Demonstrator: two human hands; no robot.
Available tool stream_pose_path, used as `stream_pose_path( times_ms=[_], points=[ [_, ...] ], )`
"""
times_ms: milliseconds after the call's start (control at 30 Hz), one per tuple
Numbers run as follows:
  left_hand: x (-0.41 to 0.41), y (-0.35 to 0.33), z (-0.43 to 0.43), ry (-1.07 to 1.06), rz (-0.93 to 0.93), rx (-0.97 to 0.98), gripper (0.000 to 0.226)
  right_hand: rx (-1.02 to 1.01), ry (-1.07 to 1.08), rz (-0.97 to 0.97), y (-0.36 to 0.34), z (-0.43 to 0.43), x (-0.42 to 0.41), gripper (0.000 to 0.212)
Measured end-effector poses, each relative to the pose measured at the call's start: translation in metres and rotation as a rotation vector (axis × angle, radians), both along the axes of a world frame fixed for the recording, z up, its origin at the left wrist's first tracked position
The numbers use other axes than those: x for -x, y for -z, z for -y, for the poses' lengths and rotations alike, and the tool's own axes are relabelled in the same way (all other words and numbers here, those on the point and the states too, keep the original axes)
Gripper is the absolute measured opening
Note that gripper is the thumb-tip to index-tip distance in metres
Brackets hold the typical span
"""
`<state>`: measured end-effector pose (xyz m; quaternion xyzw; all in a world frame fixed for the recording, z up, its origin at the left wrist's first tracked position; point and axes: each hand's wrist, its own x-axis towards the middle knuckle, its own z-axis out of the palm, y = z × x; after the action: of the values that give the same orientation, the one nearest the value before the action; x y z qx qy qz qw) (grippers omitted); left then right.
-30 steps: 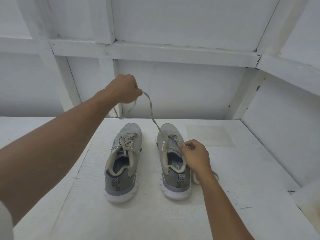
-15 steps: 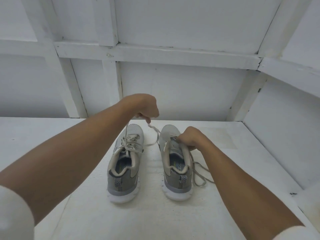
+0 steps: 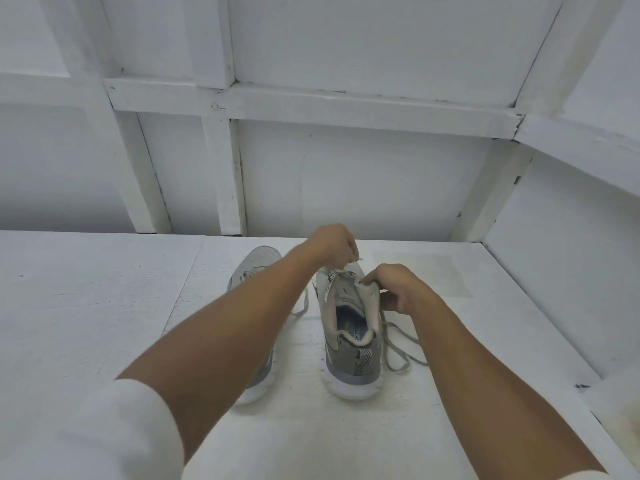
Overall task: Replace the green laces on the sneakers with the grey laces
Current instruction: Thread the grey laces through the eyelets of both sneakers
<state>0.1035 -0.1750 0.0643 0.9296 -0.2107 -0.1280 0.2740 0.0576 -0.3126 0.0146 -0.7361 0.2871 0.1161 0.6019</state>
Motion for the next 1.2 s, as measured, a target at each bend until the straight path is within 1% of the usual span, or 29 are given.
stream_pose_path(
  times_ms=[67, 200, 367, 633, 833, 1200],
  points=[
    [-0.003, 0.015, 0.004, -0.021, 0.045, -0.012, 0.019, -0.033, 0.019, 0.005, 0.003, 0.002, -0.001, 0.008],
    [-0.013, 0.04, 0.009, -0.09, 0.064, -0.04, 0.019, -0.072, 0.046, 0.017, 0.008, 0.004, -0.002, 0.005],
    [-0.019, 0.052, 0.013, -0.099, 0.06, -0.064, 0.02, -0.08, 0.07, 0.019, 0.01, 0.004, -0.003, 0.005],
    [-0.021, 0.06, 0.019, -0.141, 0.022, -0.067, 0.018, -0.119, 0.081, 0.019, 0.012, 0.006, -0.003, 0.007],
    [-0.022, 0.062, 0.021, -0.149, 0.013, -0.087, 0.018, -0.111, 0.082, 0.02, 0.014, 0.006, -0.004, 0.007],
    [-0.02, 0.065, 0.022, -0.152, 0.019, -0.062, 0.021, -0.116, 0.088, 0.022, 0.015, 0.007, -0.003, 0.006]
  ],
)
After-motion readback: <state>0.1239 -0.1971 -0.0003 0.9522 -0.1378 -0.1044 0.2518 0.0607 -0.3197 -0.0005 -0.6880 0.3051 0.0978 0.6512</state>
